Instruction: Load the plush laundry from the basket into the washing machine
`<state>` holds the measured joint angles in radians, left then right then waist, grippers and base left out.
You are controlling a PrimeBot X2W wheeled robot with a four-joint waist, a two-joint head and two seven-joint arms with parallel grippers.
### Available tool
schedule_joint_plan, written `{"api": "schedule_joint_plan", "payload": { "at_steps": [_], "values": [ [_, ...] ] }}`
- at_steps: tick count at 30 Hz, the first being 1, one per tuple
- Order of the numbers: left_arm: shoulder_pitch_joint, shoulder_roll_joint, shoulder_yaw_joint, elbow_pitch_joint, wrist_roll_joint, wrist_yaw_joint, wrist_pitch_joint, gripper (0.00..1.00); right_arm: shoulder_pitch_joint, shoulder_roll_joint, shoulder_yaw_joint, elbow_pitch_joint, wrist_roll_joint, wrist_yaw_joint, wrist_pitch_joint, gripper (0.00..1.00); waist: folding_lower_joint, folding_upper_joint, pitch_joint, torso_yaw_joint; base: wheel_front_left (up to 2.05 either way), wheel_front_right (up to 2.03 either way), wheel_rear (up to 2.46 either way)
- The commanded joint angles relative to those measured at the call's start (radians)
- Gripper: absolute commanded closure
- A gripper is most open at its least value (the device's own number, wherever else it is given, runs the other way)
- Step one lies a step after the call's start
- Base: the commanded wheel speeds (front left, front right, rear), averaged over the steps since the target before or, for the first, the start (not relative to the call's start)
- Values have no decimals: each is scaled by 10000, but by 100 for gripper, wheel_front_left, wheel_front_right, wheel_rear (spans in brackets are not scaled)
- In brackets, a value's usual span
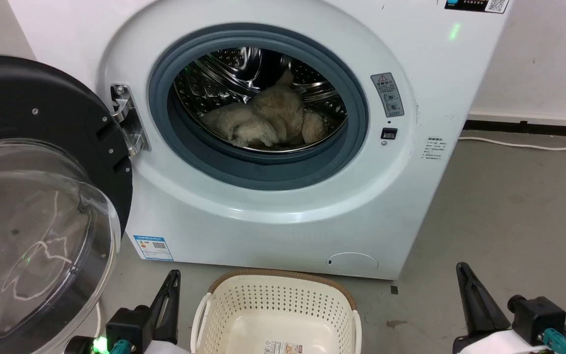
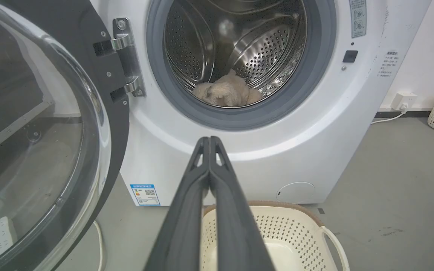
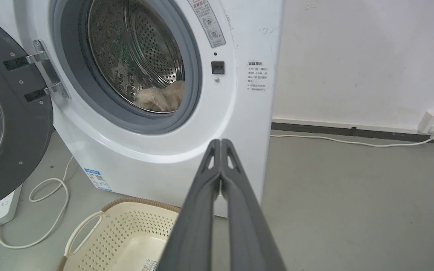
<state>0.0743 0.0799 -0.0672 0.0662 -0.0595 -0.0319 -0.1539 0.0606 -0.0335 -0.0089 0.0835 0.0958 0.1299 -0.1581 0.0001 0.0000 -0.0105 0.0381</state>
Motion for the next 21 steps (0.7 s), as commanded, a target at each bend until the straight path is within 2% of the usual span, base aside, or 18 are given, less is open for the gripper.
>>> {"api": "schedule_joint_plan", "payload": {
  "at_steps": [1, 21],
  "values": [
    [-195, -21, 57, -101, 82, 58, 84, 100, -179, -10, 16, -98, -98, 3, 113, 100, -1, 0, 3, -11, 0, 0, 0],
    [-340, -94, 221, -250, 219, 128, 471, 100, -293, -13, 36, -294, -326, 5, 503, 100, -1, 0, 30, -110, 0, 0, 0]
  ]
}}
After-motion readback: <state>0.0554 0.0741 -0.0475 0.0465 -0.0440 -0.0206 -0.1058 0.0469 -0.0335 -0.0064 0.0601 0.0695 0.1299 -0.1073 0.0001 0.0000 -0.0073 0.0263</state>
